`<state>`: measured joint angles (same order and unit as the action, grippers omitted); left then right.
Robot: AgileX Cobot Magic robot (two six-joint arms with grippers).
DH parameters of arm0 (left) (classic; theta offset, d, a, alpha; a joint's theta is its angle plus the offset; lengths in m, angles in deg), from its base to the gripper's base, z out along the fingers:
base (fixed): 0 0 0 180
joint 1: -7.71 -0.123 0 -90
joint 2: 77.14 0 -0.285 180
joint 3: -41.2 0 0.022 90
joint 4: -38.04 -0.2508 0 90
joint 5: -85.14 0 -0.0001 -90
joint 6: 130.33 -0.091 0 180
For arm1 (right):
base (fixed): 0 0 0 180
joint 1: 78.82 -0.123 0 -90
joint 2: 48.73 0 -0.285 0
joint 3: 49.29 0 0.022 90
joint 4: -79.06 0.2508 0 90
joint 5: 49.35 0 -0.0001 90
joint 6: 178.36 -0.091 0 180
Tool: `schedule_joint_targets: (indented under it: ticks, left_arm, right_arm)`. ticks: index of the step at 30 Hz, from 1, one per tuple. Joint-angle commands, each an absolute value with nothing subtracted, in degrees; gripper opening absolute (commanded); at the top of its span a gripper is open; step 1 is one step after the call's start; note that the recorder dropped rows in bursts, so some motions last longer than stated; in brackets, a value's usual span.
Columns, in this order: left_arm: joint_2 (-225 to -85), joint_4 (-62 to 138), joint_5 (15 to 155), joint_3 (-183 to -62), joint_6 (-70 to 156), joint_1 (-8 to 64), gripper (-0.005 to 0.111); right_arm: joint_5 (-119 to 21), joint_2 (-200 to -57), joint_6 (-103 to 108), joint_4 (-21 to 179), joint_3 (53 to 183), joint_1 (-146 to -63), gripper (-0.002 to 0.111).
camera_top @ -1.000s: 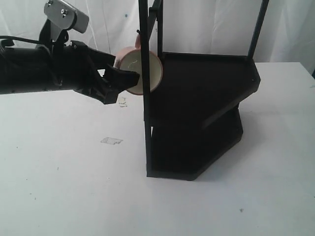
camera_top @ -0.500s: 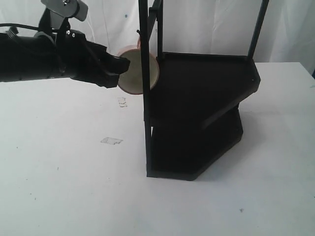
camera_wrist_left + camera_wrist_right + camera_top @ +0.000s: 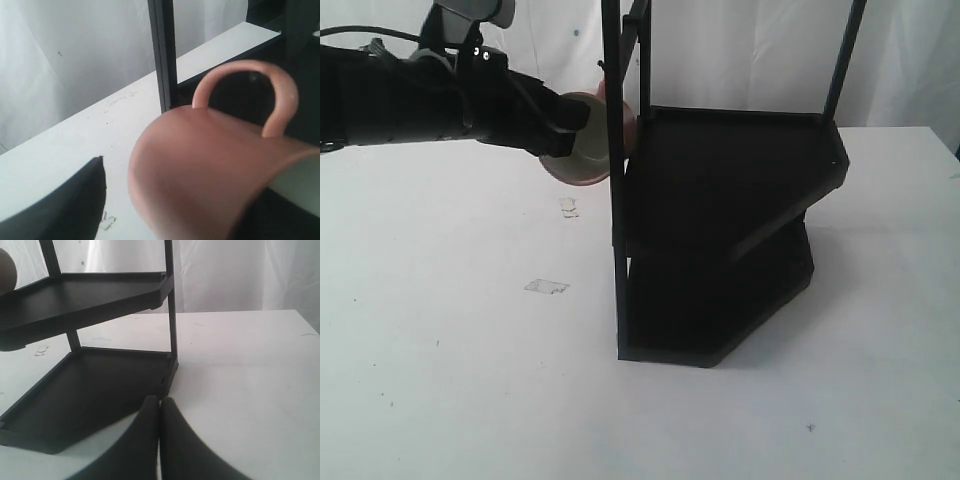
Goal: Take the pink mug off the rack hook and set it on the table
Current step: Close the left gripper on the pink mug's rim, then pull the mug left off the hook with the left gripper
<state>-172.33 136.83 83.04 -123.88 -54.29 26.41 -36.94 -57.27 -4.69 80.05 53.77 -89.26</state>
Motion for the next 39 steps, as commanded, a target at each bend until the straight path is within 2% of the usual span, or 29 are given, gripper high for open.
schedule_joint_targets:
  ticks: [1, 8, 11, 18, 26, 39]
  left_arm:
    - [-173.3, 138.0, 81.8, -125.6, -53.7, 26.7, 0.067]
    - [-173.6, 138.0, 81.0, -125.7, -53.6, 26.7, 0.067]
    - [-173.6, 138.0, 80.7, -125.7, -53.6, 26.7, 0.062]
    - [-173.6, 138.0, 79.2, -125.7, -52.7, 26.7, 0.03]
    - [-173.6, 138.0, 76.3, -125.7, -52.7, 26.7, 0.0]
    - [-171.5, 138.0, 85.9, -125.7, -53.6, 26.7, 0.0]
  right_arm:
    - [-37.0, -57.1, -4.6, 79.6, 53.5, -89.1, 0.0]
    - [-37.0, -57.1, -4.6, 79.4, 53.5, -89.1, 0.0]
    - [-37.0, -57.1, -4.6, 79.4, 53.5, -89.1, 0.0]
    - [-37.0, -57.1, -4.6, 79.4, 53.5, -89.1, 0.0]
    - [-37.1, -57.1, -4.6, 79.4, 53.5, -89.1, 0.0]
    - [-37.0, -57.1, -4.6, 79.4, 53.5, -89.1, 0.0]
